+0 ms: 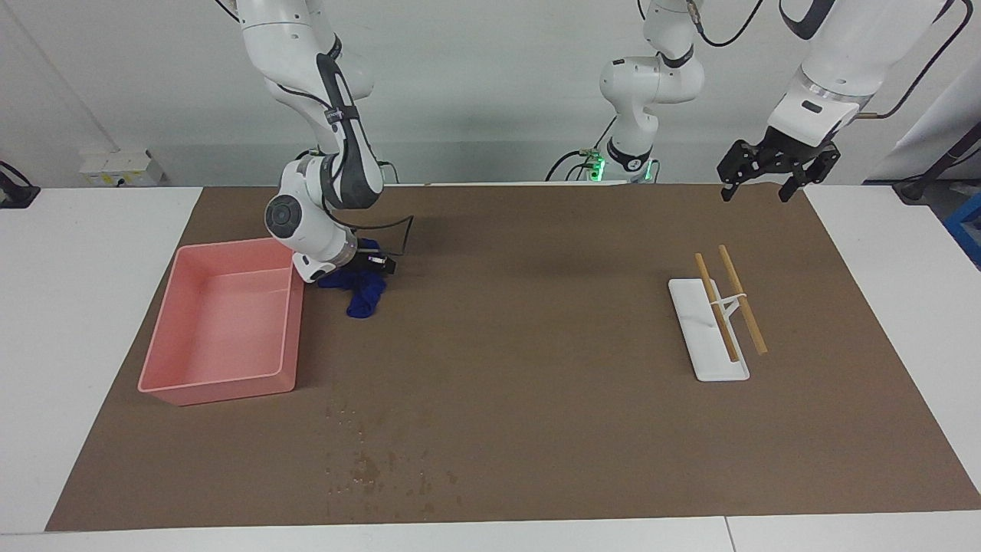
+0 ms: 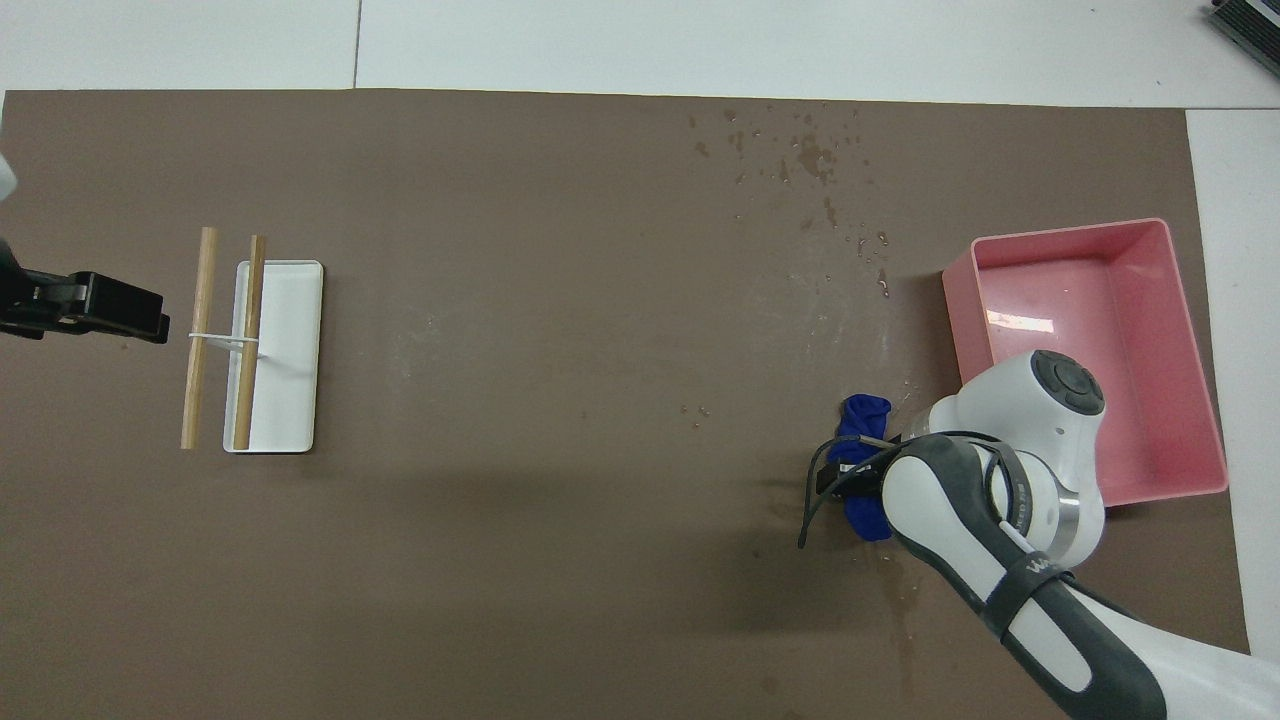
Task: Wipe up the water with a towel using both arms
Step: 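Rub the towel with the right gripper over the water nearer the robot, then wipe the towel with the right gripper away from the robot along the streak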
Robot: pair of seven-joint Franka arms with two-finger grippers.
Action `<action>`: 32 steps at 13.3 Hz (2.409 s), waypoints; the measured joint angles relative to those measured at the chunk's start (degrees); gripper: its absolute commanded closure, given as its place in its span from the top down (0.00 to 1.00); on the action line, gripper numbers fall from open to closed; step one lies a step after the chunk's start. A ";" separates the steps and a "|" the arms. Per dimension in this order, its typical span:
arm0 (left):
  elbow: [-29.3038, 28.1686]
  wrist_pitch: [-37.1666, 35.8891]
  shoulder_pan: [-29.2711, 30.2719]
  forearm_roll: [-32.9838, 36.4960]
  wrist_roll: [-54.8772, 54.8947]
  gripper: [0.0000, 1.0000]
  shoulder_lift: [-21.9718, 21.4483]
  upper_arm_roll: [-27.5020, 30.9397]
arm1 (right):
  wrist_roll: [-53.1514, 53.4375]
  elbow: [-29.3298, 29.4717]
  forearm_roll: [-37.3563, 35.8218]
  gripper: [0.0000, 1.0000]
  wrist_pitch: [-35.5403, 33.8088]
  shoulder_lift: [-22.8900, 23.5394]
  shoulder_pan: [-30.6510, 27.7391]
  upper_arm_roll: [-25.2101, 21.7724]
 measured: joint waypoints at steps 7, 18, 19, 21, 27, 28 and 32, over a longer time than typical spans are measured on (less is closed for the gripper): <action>0.00 0.00 0.00 0.00 0.00 1.00 0.00 0.00 | 5.22 -1.47 9.72 0.00 13.30 -0.22 10.55 0.15; 0.00 0.00 0.00 0.00 0.00 1.00 0.00 0.00 | -21.56 14.68 8.36 0.00 20.11 11.48 -0.21 -0.54; 0.00 0.00 0.00 0.00 0.00 1.00 0.00 0.00 | -21.73 16.25 6.16 0.00 20.98 12.87 -0.31 -0.53; 0.00 0.00 0.00 0.00 0.00 1.00 0.00 0.00 | -22.22 19.79 2.95 0.00 22.06 15.53 -0.80 -0.49; 0.00 0.00 0.00 0.00 0.00 1.00 0.00 0.00 | -23.32 33.94 -10.58 0.00 13.91 20.68 -0.95 -0.47; 0.00 0.00 0.00 0.00 0.00 1.00 0.00 0.00 | -23.32 37.18 -11.50 0.00 9.04 20.64 -1.13 -0.58; 0.00 0.00 0.00 0.00 0.00 1.00 0.00 0.00 | -23.32 46.58 -14.65 0.00 -8.43 18.51 -4.47 -0.69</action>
